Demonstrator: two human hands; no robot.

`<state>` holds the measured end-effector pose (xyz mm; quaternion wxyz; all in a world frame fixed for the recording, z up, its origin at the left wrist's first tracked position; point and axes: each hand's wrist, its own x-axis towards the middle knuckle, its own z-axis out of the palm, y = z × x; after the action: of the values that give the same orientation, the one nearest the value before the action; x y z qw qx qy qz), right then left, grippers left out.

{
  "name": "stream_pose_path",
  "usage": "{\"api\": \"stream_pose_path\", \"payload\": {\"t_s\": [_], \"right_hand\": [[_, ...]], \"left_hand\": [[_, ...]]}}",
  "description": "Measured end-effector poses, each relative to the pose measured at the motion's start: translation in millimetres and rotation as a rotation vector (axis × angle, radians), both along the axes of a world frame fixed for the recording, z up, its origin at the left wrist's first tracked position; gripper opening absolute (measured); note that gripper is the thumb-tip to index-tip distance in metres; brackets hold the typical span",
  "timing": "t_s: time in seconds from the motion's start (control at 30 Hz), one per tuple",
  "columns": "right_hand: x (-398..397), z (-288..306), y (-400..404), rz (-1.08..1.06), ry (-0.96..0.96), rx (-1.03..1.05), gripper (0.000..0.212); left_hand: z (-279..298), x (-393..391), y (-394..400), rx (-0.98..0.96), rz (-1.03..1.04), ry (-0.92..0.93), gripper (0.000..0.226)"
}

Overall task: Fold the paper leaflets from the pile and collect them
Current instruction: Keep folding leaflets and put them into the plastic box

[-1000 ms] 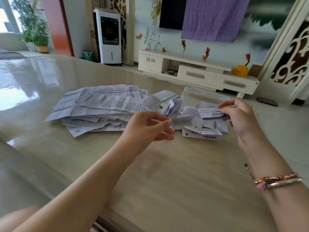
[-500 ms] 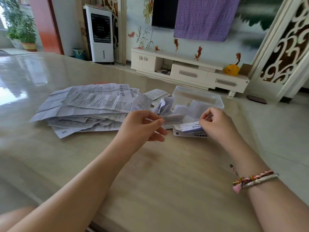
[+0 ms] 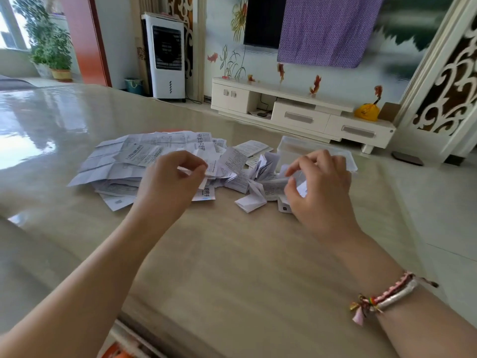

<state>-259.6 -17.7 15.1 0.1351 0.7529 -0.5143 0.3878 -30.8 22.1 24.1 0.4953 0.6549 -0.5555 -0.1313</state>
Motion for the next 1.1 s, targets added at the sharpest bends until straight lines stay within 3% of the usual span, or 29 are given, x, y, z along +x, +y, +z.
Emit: {"api": "stream_pose_path", "payload": {"t_s": [0.13, 0.2, 0.27, 0.37, 0.5, 0.67, 0.83, 1.1], "right_hand": [[15, -10, 6, 0.117, 0.008, 0.100, 0.005], [19, -13, 7, 0.169, 0.019, 0.132, 0.012], [22, -14, 8, 0.218, 0.027, 0.159, 0.017], [25, -14, 10, 0.263, 0.035, 0.177, 0.018], [27, -12, 13, 0.308, 0.020, 0.157, 0.016], [28, -10, 17, 0.370, 0.019, 0.167, 0.016], [29, -9, 19, 0.440, 0.023, 0.160, 0.014], [30, -9, 19, 0.514, 0.026, 0.156, 0.018]], "left_hand": [[-12, 25, -1, 0.192, 0.110, -0.456, 0.052], [-21, 32, 0, 0.334, 0.068, -0.573, 0.070], [-30, 37, -3, 0.420, 0.022, -0.650, 0.074], [-34, 43, -4, 0.400, 0.000, -0.639, 0.074], [-29, 42, 1, 0.183, 0.053, -0.690, 0.071], [-30, 37, 2, 0.227, 0.087, -0.705, 0.072], [-33, 39, 0, 0.258, 0.050, -0.722, 0.059], [-29, 31, 15, 0.385, -0.076, -0.606, 0.093]]}}
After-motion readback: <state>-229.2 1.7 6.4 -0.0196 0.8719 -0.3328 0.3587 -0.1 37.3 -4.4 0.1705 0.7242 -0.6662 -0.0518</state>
